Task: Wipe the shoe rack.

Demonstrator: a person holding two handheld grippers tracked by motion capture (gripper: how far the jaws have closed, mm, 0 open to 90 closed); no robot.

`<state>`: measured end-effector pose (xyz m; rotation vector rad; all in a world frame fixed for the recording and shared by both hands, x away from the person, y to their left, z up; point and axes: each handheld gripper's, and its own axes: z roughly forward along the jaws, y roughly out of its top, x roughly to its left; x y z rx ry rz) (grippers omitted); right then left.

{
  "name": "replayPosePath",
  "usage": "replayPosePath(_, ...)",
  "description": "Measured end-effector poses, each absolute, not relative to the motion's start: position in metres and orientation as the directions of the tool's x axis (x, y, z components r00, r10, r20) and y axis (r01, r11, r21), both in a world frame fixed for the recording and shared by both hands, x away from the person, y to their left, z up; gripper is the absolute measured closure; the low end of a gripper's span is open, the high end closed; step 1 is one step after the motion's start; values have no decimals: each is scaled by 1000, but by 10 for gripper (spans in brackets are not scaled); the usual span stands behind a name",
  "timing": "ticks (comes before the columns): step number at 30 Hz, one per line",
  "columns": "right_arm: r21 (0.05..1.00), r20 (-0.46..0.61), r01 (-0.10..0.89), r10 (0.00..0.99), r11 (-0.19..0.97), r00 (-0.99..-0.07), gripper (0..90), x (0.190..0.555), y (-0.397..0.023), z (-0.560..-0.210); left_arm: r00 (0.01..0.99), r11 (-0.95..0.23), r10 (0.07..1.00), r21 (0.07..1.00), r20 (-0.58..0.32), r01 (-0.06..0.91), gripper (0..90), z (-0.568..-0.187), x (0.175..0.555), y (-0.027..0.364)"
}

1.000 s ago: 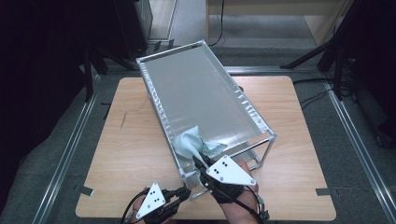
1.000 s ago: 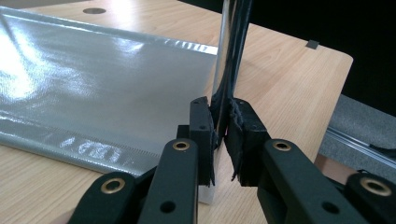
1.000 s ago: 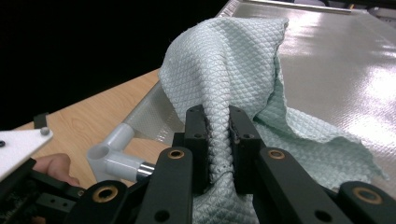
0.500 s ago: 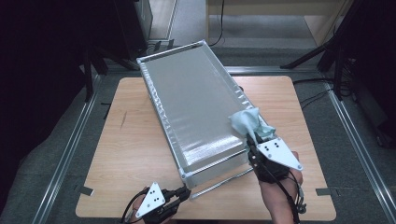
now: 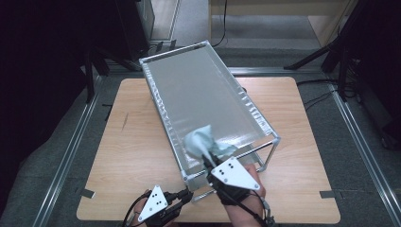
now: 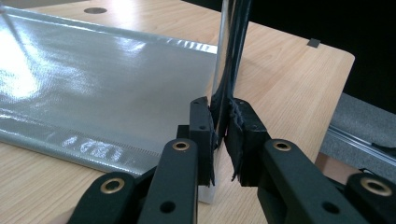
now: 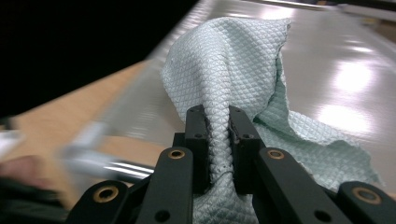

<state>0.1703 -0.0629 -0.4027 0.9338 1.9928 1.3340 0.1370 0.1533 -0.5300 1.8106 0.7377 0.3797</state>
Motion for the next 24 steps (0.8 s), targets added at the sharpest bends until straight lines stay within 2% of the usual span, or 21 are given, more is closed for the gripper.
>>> replayPosePath(3,938,-33,235,741,255,-671,810,162,-52,-402,757,-226,648,930,-79,291,816,-530,136,153)
replayPosePath(7,937,-23,239,729,254,-684,810,163,-58,-400,759,-227,646,930,-80,291,818,-530,136,153)
replayPosePath(10,939,-21,254,778,231,-628,811,171,-79,-400,763,-230,642,929,-79,290,820,-529,137,154)
replayPosePath(14,950,-76,227,861,216,-502,810,178,-117,-402,764,-231,640,929,-78,289,820,-529,137,154)
replayPosePath(15,950,-76,227,861,216,-502,810,178,-117,-402,764,-231,640,929,-78,289,820,-529,137,154)
replayPosePath(16,952,-68,237,891,192,-449,809,184,-138,-401,766,-238,639,928,-71,285,820,-529,136,153)
replayPosePath(19,952,-98,239,929,192,-357,806,190,-160,-399,766,-242,639,928,-67,283,821,-529,136,153)
replayPosePath(24,959,-59,248,953,137,-296,805,194,-180,-399,766,-242,640,928,-66,282,822,-529,136,152)
